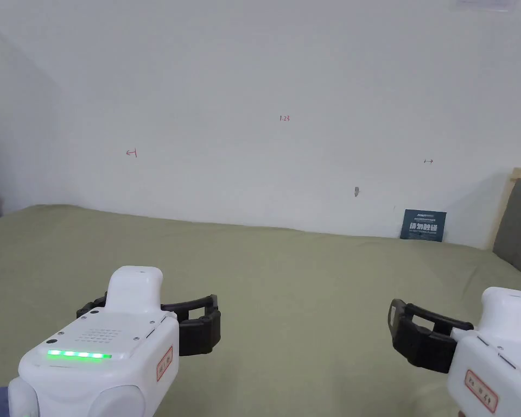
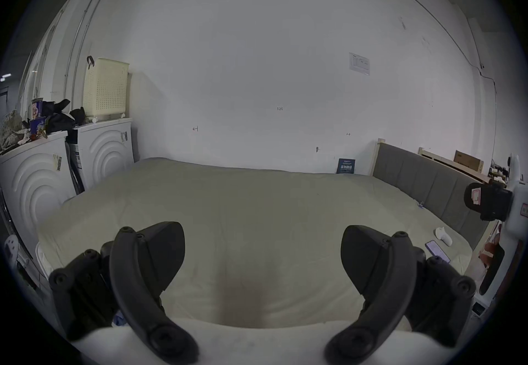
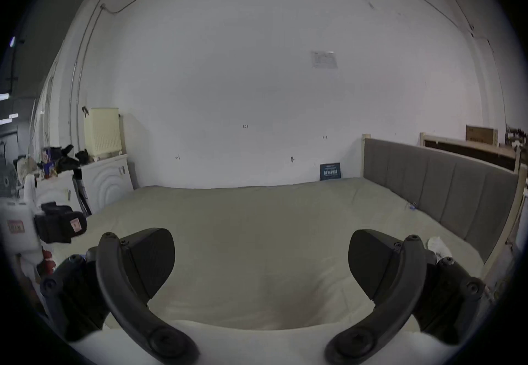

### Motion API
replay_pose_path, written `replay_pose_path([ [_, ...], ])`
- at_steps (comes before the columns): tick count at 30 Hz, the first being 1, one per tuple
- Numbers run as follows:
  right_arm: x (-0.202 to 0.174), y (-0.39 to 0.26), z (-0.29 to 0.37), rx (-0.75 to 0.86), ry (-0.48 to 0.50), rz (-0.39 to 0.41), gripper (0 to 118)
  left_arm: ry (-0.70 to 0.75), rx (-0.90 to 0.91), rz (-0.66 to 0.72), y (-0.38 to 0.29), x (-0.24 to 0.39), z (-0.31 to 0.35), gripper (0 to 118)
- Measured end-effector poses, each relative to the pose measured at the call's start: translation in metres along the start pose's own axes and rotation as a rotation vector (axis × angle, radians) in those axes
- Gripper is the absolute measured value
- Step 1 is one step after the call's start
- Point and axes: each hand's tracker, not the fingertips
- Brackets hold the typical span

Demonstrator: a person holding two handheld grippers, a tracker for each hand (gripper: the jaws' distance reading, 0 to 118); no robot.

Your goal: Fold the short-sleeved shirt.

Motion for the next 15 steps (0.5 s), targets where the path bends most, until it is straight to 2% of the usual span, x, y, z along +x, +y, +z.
replay_pose_path([
  [8, 0.0074, 0.0084, -0.005, -0.053, -0.025, -0.049, 118, 0.007, -0.003, -0.011, 0.0032, 0.0006, -0.002, 114],
  [11, 0.008, 0.0074, -0.0047, -0.042, 0.001, -0.073, 118, 0.01, -0.008, -0.012, 0.0031, 0.0004, -0.0038, 114],
  [15, 0.0051, 0.0084, -0.0056, -0.035, -0.021, -0.055, 118, 0.011, -0.019, -0.011, 0.0031, -0.0001, -0.0048, 114],
])
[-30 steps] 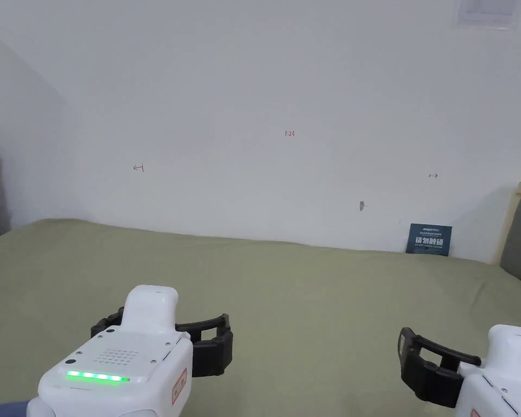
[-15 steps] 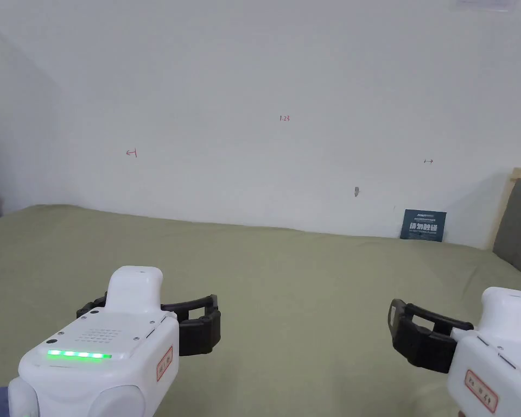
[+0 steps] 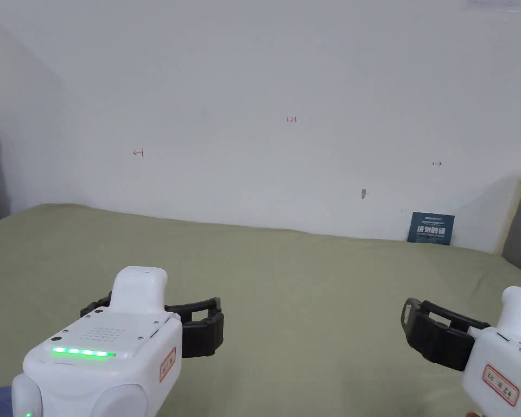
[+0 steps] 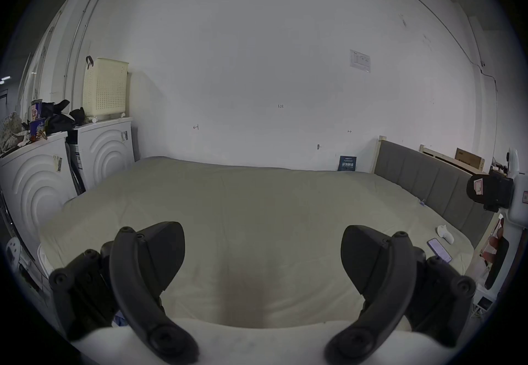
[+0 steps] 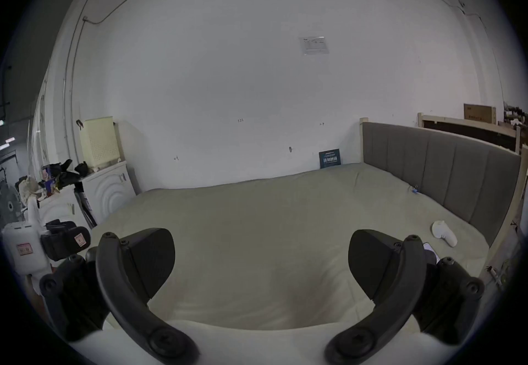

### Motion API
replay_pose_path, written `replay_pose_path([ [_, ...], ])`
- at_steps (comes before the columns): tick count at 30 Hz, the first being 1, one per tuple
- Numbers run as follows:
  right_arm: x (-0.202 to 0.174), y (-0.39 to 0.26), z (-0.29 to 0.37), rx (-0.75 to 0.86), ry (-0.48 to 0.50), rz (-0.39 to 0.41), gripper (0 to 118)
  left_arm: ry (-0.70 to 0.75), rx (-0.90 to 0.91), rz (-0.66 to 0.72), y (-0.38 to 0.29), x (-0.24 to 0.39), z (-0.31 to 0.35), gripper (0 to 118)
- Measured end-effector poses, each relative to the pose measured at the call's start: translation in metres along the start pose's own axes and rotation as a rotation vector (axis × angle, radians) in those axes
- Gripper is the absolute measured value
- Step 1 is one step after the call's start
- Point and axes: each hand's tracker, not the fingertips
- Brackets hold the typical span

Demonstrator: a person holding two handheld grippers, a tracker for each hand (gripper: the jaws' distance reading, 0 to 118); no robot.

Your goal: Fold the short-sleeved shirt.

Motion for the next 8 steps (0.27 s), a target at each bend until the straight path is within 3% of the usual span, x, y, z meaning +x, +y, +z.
replay_pose_path([
  [2, -0.003, 0.0, 0.001, -0.007, -0.061, 0.042, 118, 0.003, 0.003, -0.004, 0.0, -0.001, 0.0, 114],
  [6, 0.002, -0.004, -0.012, -0.038, -0.075, -0.018, 118, 0.01, 0.011, -0.013, 0.0, -0.001, 0.0, 114],
  [8, 0.003, -0.013, -0.016, -0.043, -0.081, -0.009, 118, 0.008, 0.009, -0.011, 0.0, -0.002, -0.002, 114],
])
